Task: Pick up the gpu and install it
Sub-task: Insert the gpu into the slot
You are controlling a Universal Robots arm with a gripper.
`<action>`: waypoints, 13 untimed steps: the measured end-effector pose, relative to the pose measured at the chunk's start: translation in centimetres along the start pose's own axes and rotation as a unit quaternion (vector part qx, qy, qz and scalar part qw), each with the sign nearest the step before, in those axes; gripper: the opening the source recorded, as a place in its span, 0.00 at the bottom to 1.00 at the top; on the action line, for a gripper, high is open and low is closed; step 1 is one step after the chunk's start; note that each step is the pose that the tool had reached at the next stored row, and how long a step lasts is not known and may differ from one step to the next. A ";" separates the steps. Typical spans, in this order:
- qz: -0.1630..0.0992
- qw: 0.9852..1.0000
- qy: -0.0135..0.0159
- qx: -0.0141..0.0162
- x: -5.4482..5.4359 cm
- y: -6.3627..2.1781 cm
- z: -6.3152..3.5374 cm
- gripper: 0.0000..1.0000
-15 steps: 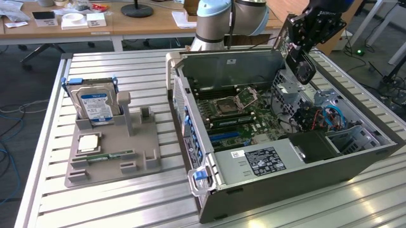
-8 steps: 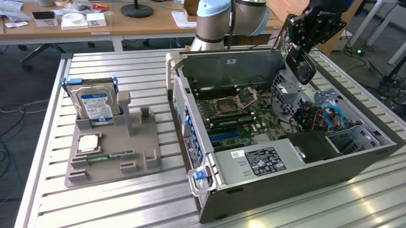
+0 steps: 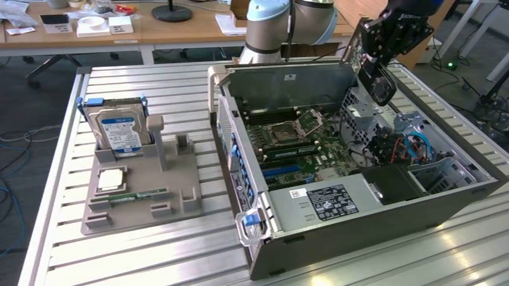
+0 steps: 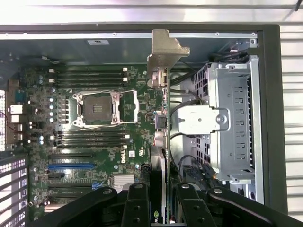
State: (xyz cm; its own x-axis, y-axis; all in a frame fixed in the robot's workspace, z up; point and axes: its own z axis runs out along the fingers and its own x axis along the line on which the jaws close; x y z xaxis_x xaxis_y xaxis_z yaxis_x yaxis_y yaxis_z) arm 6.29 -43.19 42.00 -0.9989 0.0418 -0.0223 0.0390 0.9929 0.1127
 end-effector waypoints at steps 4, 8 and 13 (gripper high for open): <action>-0.025 1.000 0.003 0.000 0.0 0.00 0.00 0.26; -0.059 0.998 0.007 -0.001 0.0 -0.01 0.03 0.26; -0.104 0.994 0.012 -0.002 0.0 -0.01 0.06 0.26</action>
State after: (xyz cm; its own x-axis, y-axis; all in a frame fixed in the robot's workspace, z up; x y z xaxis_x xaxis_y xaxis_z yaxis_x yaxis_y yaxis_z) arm 6.29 -43.19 41.94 -0.9855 -0.1680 -0.0223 -0.1694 0.9792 0.1114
